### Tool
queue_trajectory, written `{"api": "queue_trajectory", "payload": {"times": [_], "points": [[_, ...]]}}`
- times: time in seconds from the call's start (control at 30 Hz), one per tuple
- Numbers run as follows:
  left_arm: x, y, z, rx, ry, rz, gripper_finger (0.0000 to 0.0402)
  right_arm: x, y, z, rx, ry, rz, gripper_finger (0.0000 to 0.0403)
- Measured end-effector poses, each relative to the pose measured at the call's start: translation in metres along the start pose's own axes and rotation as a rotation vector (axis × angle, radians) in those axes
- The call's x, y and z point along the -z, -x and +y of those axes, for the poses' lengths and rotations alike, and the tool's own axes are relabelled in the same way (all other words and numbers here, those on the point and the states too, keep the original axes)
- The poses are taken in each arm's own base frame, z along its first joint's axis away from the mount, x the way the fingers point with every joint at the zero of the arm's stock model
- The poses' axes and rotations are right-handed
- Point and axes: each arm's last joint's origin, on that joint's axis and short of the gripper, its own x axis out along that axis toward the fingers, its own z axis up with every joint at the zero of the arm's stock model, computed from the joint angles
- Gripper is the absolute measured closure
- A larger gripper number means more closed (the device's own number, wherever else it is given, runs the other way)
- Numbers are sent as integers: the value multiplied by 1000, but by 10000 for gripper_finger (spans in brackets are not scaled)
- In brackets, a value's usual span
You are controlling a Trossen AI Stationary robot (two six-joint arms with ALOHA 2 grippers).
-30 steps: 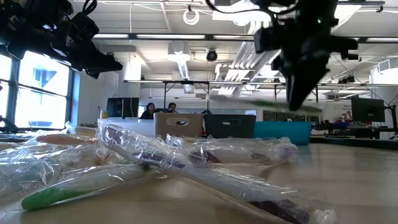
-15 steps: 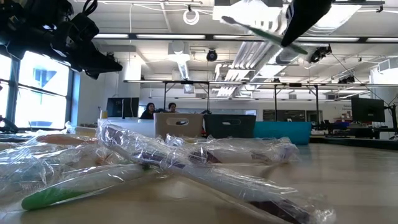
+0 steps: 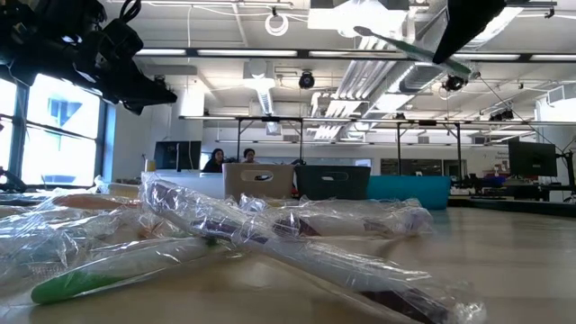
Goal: Pick & Place Toothbrushes
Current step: Put the green toothbrush into the gray bin
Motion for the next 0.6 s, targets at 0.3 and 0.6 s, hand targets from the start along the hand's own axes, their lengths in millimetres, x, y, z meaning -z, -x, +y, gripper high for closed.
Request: {"api": "queue_trajectory", "payload": {"times": [0.3,0.6], "points": [[0,0,0,0,0,1,401,35,-51,21,-117,-67,-16,389],[0,0,0,-1,0,1,401,60,-96,36,-210,-71,-184,389]]}}
